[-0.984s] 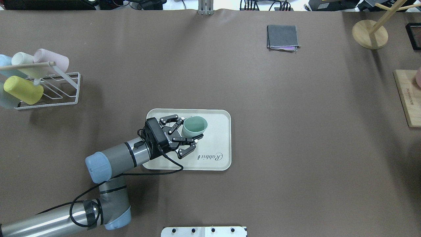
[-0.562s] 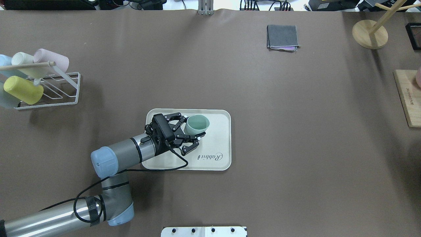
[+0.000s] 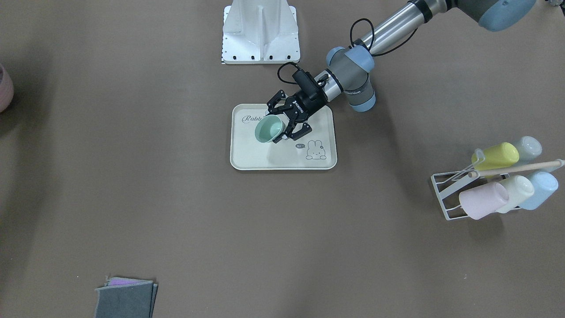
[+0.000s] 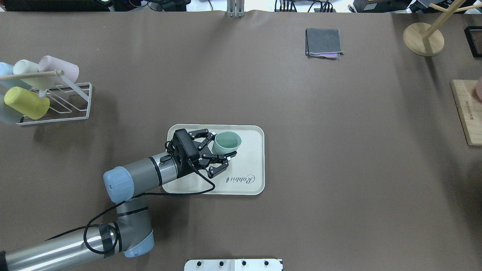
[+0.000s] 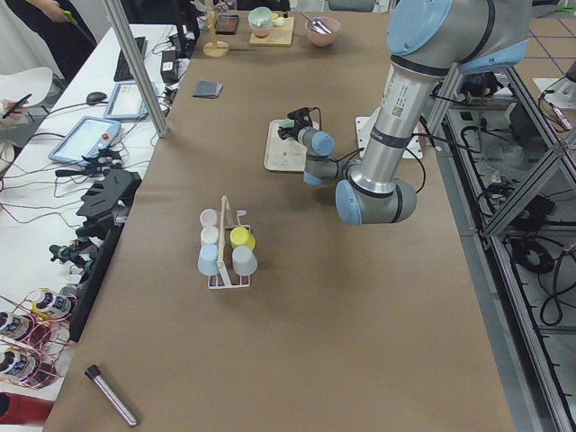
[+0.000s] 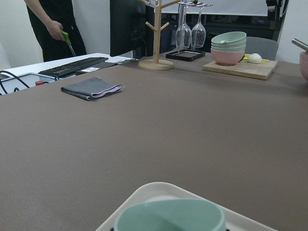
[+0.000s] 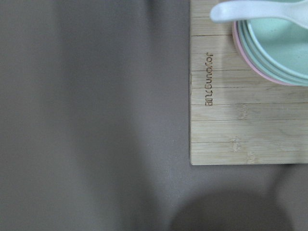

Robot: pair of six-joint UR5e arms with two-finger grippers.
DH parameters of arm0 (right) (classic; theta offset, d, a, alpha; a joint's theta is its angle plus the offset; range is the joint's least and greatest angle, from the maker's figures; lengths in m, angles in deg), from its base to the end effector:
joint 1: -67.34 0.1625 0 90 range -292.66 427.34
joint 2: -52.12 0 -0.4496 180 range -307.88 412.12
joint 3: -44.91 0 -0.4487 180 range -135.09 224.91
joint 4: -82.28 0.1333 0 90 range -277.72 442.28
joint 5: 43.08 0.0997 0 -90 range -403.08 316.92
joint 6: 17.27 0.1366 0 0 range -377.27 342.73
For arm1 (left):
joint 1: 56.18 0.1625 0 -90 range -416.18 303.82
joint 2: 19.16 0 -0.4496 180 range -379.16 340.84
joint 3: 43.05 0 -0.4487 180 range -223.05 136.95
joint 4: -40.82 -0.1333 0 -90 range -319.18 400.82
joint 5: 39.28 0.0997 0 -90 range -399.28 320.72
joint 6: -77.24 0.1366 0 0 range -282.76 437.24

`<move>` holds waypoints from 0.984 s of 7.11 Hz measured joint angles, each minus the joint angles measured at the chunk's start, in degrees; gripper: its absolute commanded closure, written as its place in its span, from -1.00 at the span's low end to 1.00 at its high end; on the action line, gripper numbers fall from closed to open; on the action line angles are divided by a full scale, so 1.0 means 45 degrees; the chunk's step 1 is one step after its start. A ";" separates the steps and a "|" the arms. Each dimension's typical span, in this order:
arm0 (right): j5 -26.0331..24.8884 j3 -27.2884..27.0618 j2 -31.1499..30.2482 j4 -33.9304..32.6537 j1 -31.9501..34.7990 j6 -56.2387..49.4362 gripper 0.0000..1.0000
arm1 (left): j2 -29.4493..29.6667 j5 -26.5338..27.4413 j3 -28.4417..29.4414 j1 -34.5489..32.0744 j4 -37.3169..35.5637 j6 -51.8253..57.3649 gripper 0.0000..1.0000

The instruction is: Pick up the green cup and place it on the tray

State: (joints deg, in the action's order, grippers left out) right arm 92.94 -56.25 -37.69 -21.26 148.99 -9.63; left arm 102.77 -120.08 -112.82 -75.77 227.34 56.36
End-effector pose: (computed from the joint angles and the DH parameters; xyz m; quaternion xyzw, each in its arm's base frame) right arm -0.0434 -0.5368 0.6224 -0.0718 -0.3846 0.0018 0.9203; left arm 0.6772 -0.4057 0.3162 0.5982 0.5445 0.1858 0.5578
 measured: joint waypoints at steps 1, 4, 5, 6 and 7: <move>0.0004 0.0000 -0.0001 0.0001 0.0000 0.0013 -0.99 | -0.0029 -0.0004 -0.0001 0.0003 0.0083 -0.0006 -0.40; 0.0007 0.0016 0.0000 0.0014 0.0000 0.0022 -0.99 | -0.0102 0.0018 -0.0002 0.0014 0.0214 -0.0008 -0.96; 0.0012 0.0017 -0.0005 0.0018 0.0000 0.0022 -0.99 | -0.0103 0.0023 -0.0003 0.0017 0.0225 -0.0004 -0.96; 0.0025 0.0017 -0.0013 0.0020 0.0000 0.0023 -0.99 | -0.0104 0.0022 -0.0024 0.0015 0.0229 0.0004 -0.96; 0.0032 0.0010 -0.0014 0.0021 0.0000 0.0027 -0.99 | -0.0108 0.0013 -0.0060 0.0012 0.0230 0.0009 -0.96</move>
State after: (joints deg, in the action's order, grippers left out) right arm 93.08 -56.21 -37.76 -21.16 148.99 -9.51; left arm 102.28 -120.02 -113.09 -75.72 228.38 56.40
